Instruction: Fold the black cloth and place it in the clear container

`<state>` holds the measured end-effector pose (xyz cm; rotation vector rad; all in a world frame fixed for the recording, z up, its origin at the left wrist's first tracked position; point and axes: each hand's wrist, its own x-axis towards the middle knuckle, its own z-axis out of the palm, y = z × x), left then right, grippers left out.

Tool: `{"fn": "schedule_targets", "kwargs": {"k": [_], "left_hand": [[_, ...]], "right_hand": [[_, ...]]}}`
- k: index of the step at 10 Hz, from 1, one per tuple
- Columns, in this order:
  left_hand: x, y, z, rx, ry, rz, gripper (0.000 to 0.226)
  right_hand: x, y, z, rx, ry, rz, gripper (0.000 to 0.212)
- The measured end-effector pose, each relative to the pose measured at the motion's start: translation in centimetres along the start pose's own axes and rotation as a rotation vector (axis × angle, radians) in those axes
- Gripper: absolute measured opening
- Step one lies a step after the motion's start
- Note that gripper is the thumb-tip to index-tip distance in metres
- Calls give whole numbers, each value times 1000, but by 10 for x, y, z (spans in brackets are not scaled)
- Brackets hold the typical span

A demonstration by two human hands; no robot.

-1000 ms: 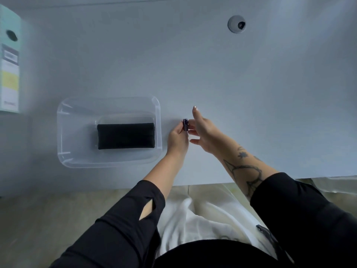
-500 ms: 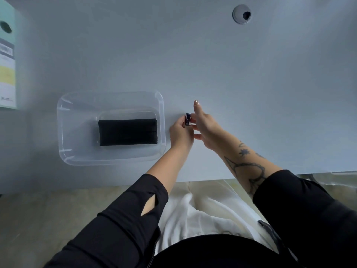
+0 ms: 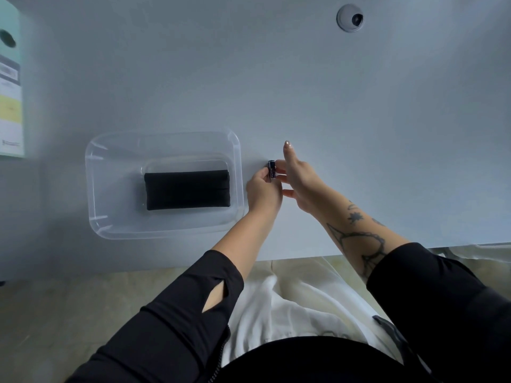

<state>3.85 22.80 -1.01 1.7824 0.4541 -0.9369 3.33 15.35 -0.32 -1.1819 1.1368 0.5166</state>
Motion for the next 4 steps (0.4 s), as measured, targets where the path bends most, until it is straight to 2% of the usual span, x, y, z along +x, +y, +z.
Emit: {"fn": "schedule_targets", "kwargs": {"k": [3,4], "left_hand": [[-5,6,-4,-34,27,-34,31],[-10,8,-5,-35,26,-80,49]], "right_hand": [[-7,1,-4,13,30,-17,61],[-8,5,-10,-1,85,-25,55]]}}
